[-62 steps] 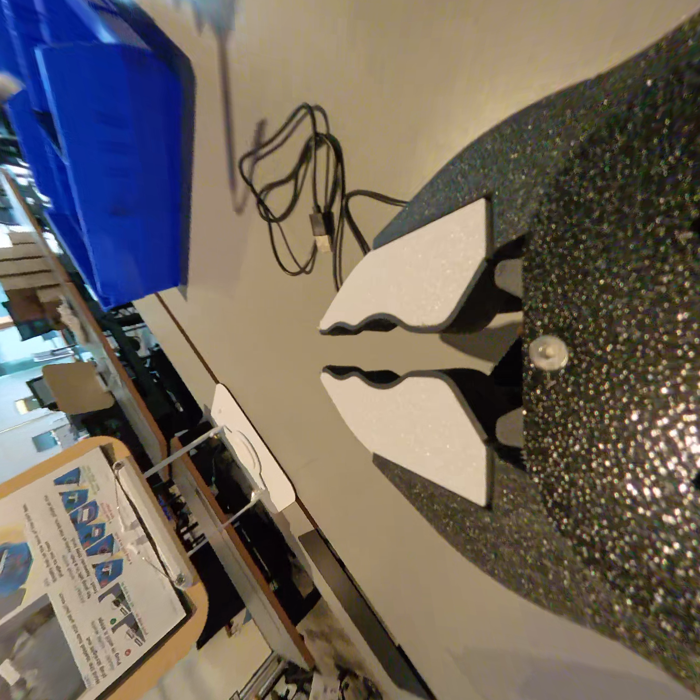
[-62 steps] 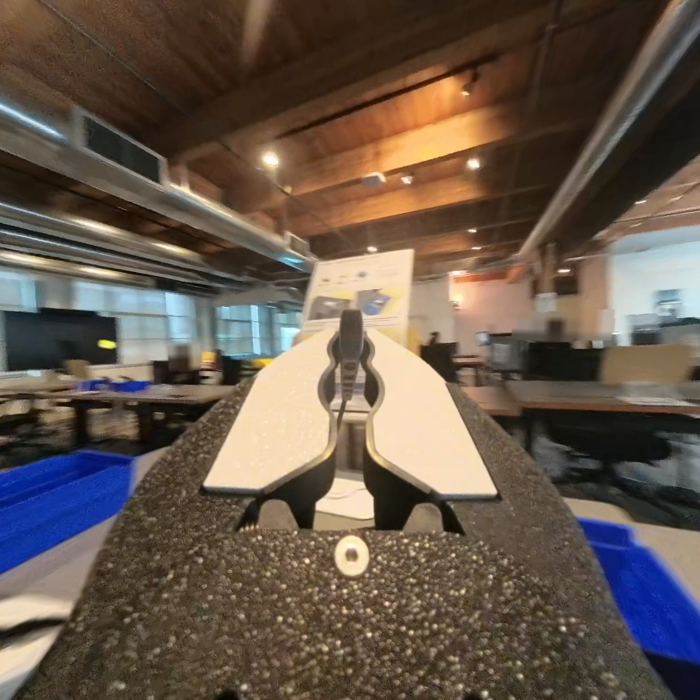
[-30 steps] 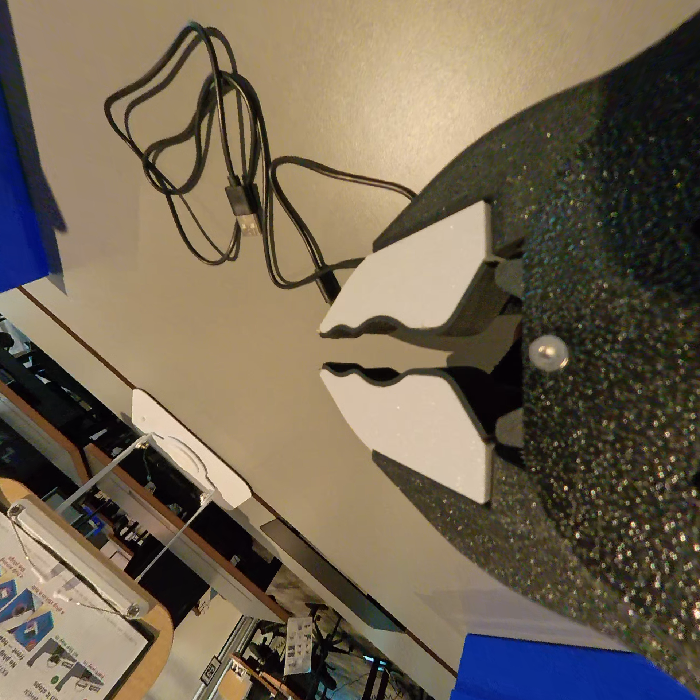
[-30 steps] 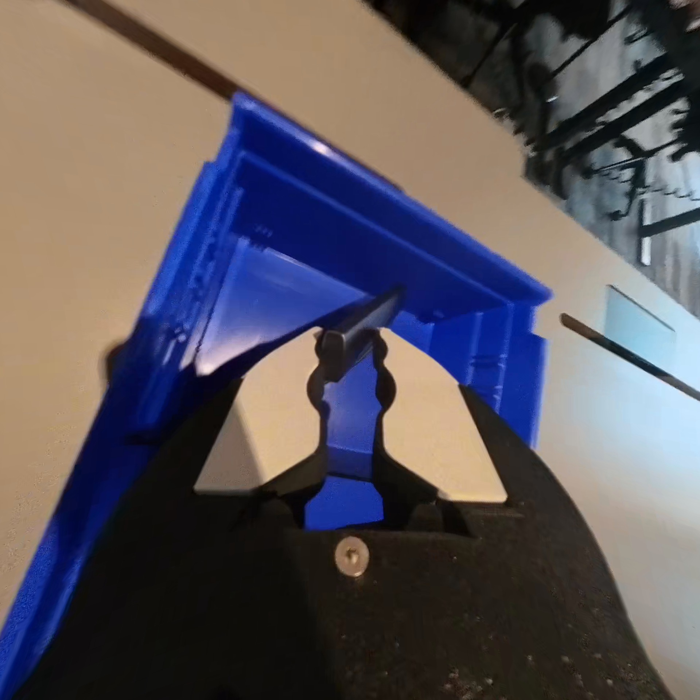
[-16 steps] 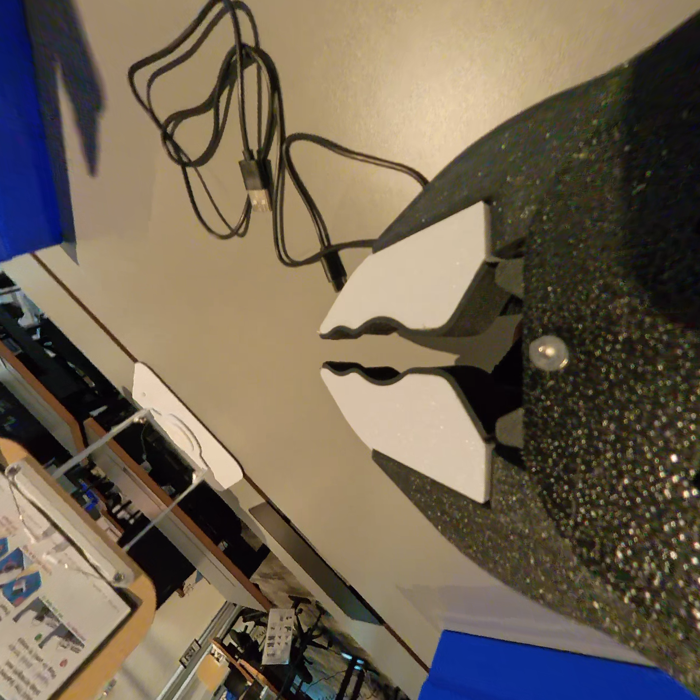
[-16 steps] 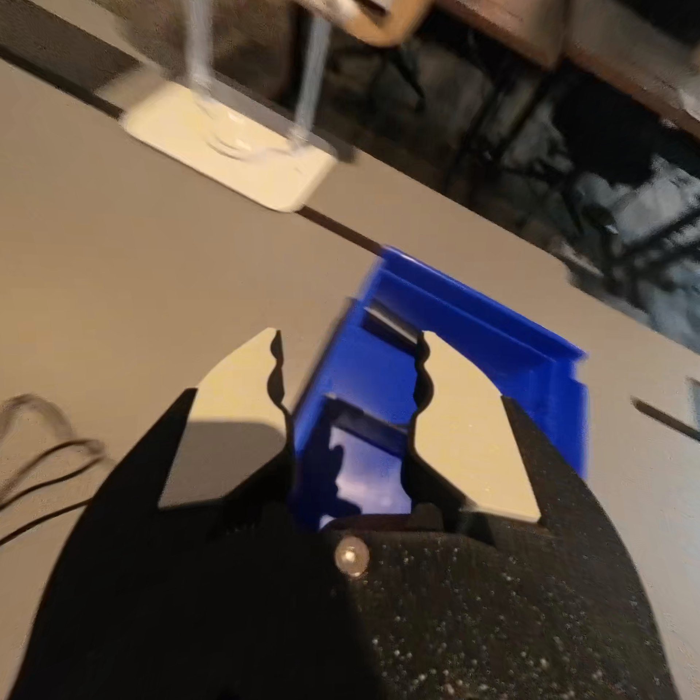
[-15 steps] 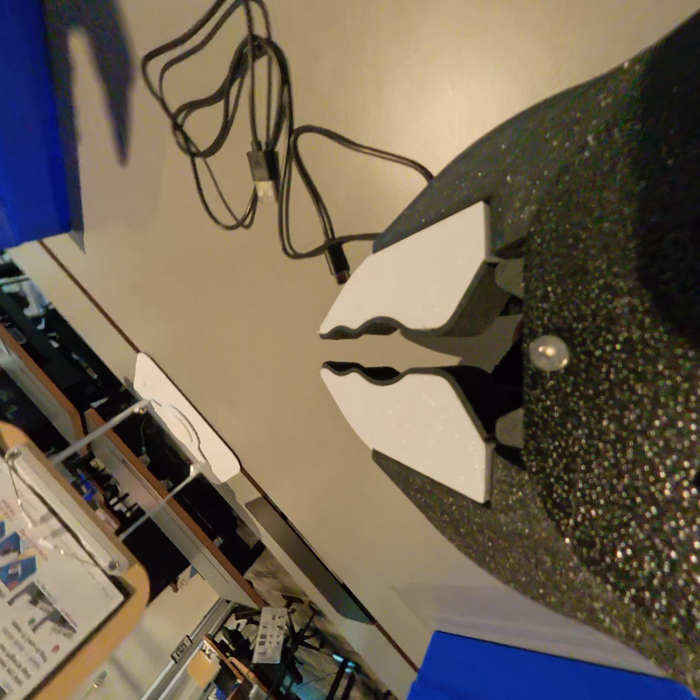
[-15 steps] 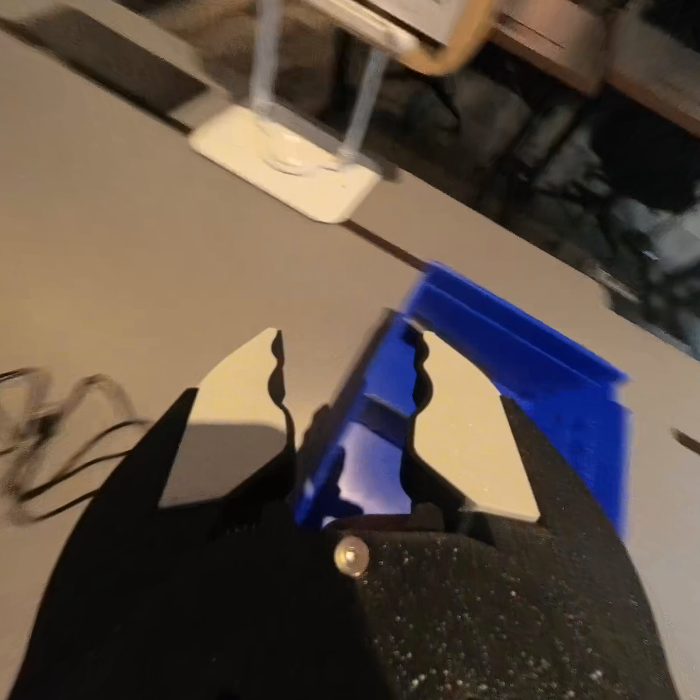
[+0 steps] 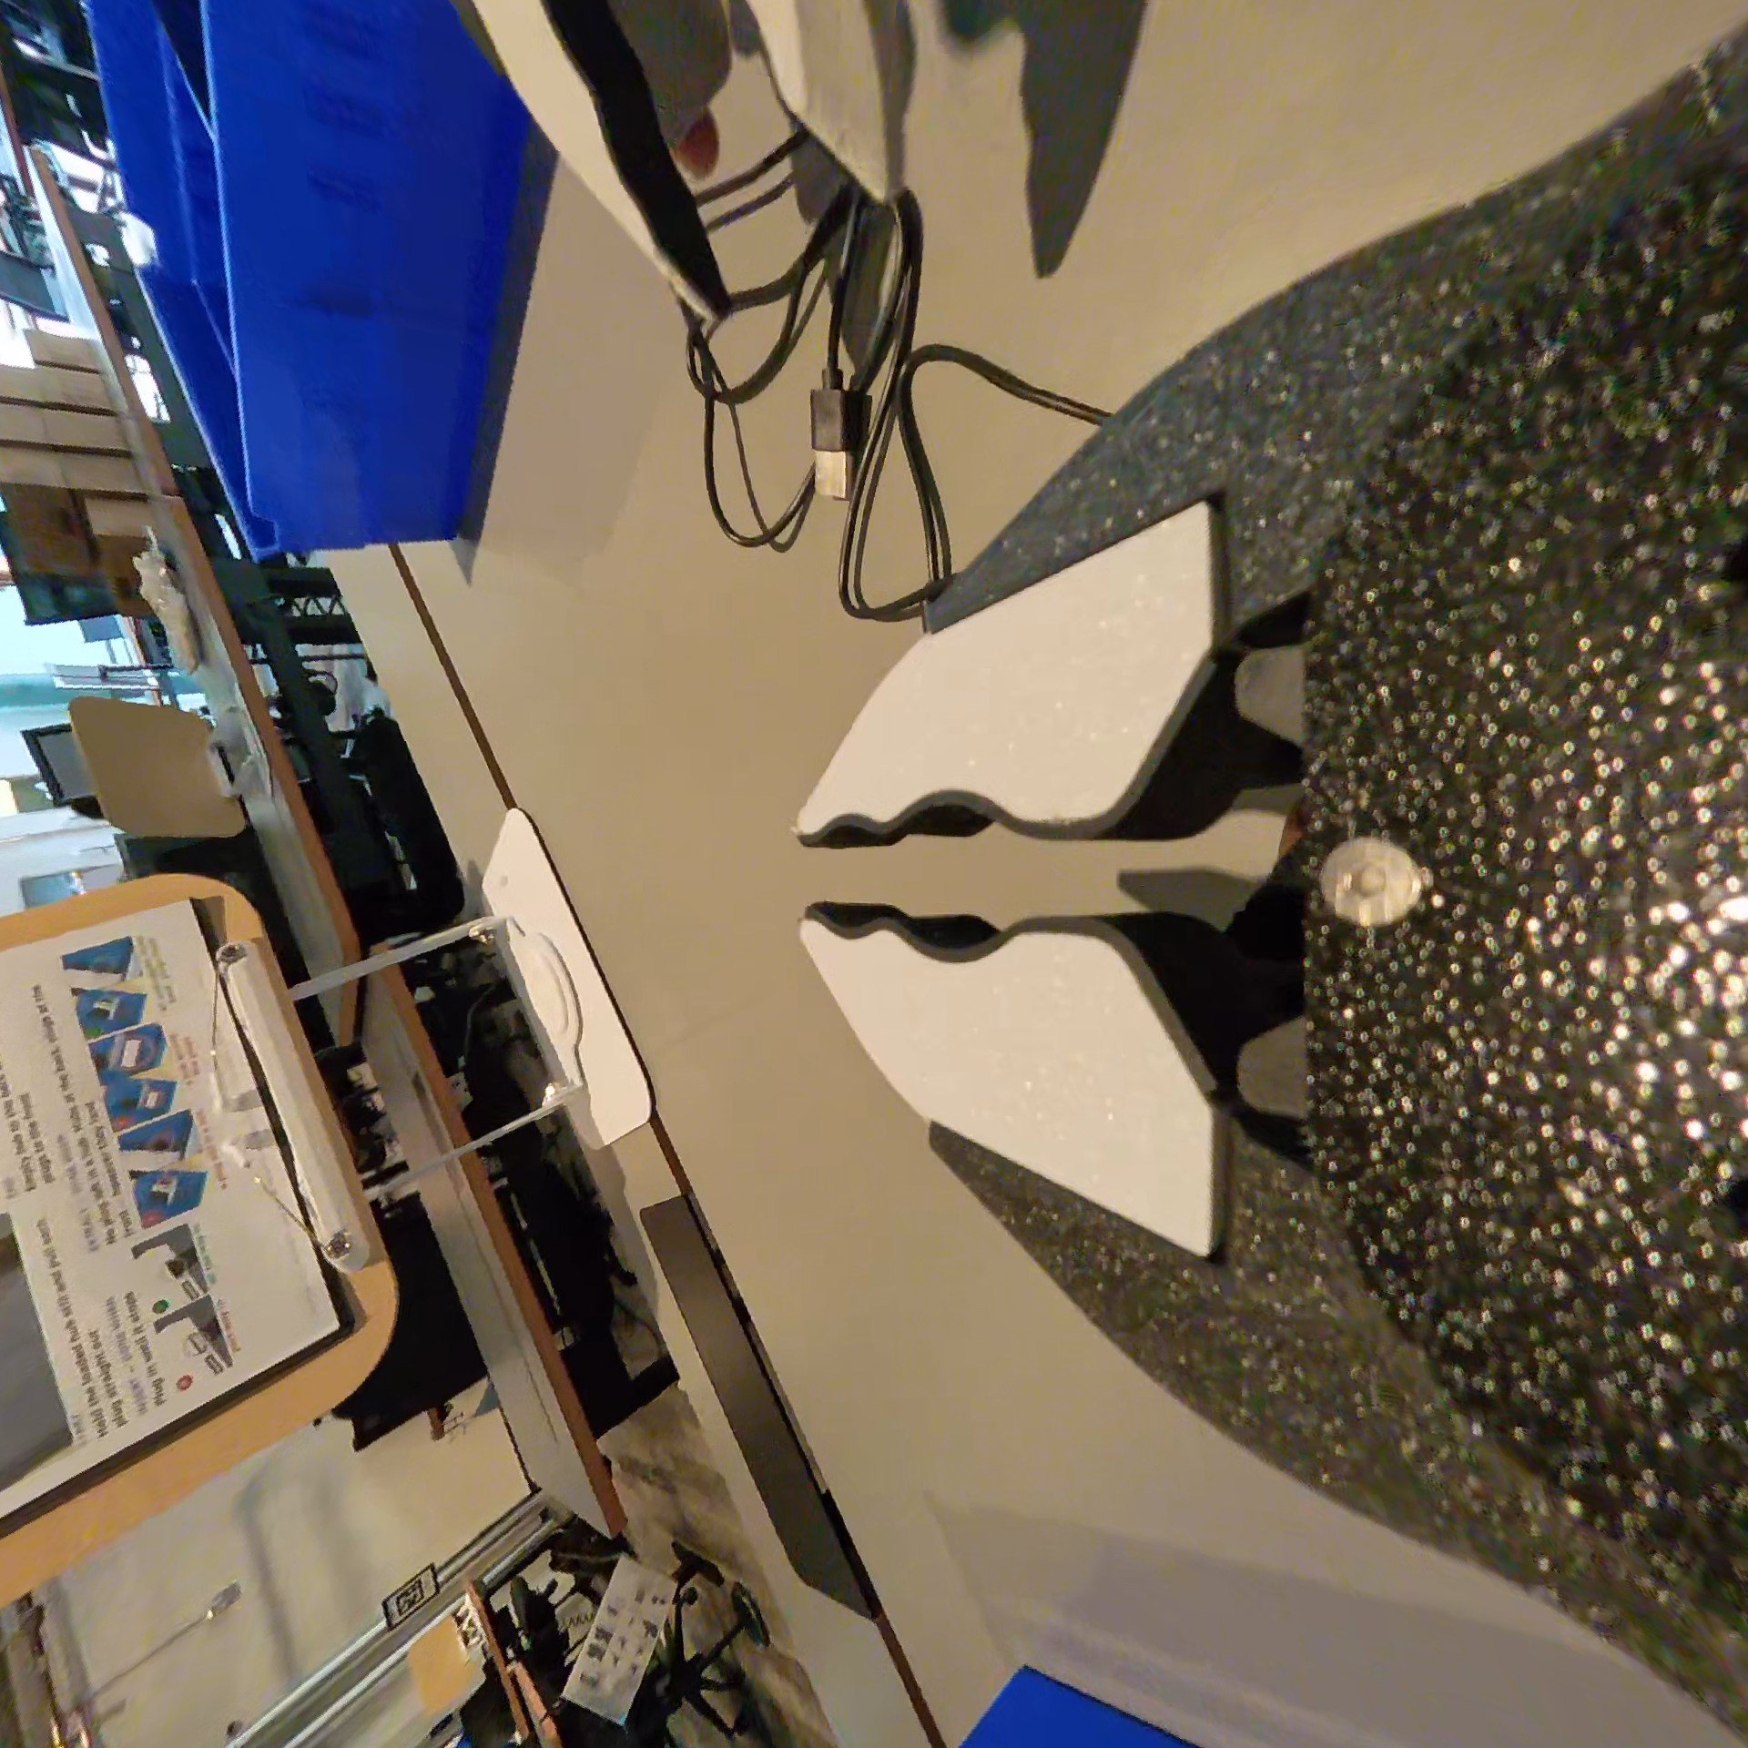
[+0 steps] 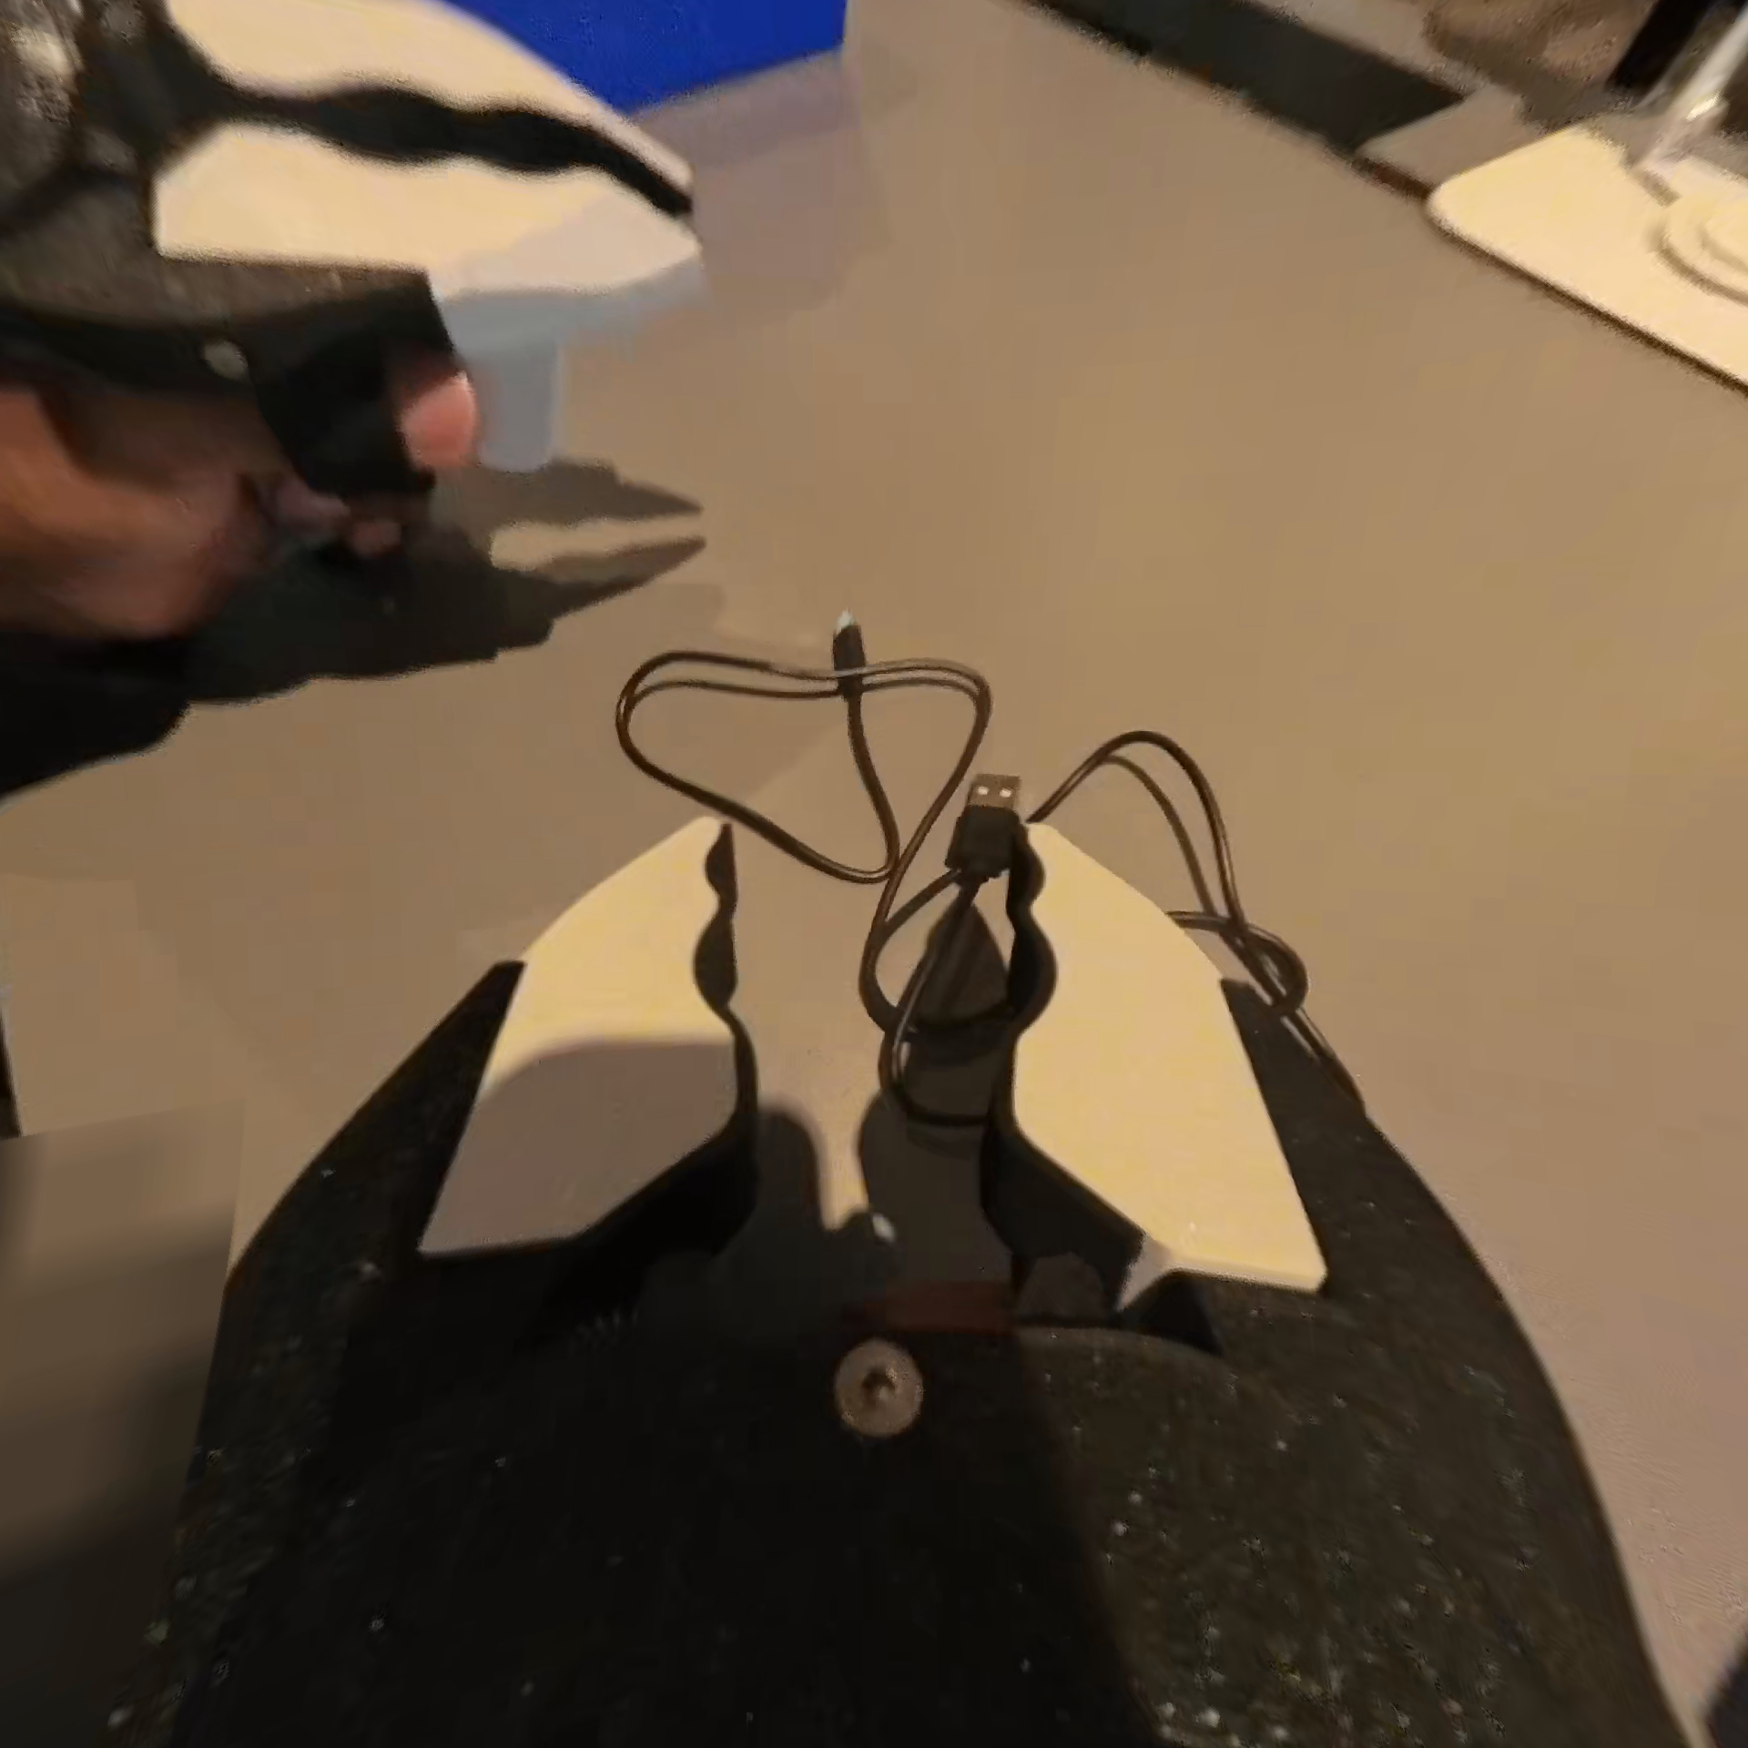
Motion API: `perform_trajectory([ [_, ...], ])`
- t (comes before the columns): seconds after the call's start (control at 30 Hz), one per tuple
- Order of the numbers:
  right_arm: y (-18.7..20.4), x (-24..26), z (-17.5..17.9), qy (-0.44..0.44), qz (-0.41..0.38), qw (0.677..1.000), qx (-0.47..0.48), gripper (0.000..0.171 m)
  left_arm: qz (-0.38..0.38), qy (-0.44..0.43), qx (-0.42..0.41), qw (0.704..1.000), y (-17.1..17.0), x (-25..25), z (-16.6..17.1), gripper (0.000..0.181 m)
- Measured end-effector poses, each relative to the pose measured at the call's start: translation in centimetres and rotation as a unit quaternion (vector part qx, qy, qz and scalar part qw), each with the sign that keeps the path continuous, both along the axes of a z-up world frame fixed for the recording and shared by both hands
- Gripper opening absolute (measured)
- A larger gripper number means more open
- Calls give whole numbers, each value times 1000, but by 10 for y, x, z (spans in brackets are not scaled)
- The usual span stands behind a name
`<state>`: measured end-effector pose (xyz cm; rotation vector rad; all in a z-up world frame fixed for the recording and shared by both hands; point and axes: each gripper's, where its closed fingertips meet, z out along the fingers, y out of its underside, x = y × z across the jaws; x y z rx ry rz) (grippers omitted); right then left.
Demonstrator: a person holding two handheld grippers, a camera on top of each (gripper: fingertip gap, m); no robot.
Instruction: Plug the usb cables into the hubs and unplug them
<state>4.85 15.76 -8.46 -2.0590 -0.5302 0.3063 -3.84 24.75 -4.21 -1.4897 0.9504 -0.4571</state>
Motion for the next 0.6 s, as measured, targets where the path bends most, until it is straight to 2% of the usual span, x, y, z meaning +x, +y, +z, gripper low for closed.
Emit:
perform_trajectory([
  [0.07,-1,7,5,36,-24,999,30,42,-1,7,0,1000,0,1,-1,11],
  [0.4,3,23,4,12,-67,997,37,41,-12,24,3,1000,-4,6,-6,11],
  [0.6,3,21,-5,-27,-68,997,18,41,14,116,13,993,-2,6,-27,10],
])
